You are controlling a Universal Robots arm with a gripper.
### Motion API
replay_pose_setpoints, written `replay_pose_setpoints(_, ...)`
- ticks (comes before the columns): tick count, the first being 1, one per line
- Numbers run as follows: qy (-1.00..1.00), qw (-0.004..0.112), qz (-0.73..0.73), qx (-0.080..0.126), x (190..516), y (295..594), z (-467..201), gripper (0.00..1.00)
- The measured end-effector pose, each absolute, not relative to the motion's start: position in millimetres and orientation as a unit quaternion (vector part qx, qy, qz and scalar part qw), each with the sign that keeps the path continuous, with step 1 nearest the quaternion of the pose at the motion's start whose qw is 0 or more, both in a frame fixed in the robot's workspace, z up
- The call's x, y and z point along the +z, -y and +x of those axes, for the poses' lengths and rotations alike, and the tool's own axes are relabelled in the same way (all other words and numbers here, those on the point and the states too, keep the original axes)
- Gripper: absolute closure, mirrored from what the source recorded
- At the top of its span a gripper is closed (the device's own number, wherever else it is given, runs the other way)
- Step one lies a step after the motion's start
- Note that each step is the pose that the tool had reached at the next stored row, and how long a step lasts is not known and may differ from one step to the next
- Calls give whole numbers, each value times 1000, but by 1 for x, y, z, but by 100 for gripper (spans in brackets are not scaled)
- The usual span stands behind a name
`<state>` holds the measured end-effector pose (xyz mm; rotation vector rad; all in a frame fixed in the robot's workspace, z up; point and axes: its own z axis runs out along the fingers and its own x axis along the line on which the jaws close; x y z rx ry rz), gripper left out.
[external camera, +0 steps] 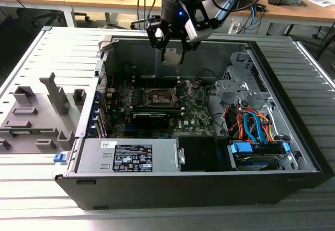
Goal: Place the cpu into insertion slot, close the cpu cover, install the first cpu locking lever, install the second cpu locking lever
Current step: 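Place the cpu into insertion slot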
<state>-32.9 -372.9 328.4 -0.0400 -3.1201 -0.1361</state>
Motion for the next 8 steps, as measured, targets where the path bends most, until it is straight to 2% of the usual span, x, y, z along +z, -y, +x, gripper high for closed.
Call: replay_pose_setpoints(8,999,9,-13,-44,327,373,-33,46)
